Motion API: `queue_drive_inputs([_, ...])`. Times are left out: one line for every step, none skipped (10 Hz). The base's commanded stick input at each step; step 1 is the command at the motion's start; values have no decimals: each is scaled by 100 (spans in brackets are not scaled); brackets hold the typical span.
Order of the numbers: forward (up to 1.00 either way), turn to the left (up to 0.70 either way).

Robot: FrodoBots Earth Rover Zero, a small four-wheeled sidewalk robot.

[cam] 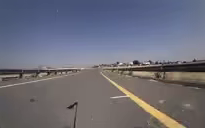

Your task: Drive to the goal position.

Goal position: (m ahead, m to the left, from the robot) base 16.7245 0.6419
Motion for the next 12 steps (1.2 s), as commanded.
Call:
queue_drive_inputs([100, 0])
queue_drive_inputs([100, 0])
queue_drive_inputs([100, 0])
queue_drive_inputs([100, 0])
queue_drive_inputs([100, 0])
queue_drive_inputs([100, 2])
queue_drive_inputs([100, 26])
queue_drive_inputs([100, 40])
queue_drive_inputs([100, 26])
queue_drive_inputs([100, 0])
queue_drive_inputs([100, 0])
queue_drive_inputs([100, 0])
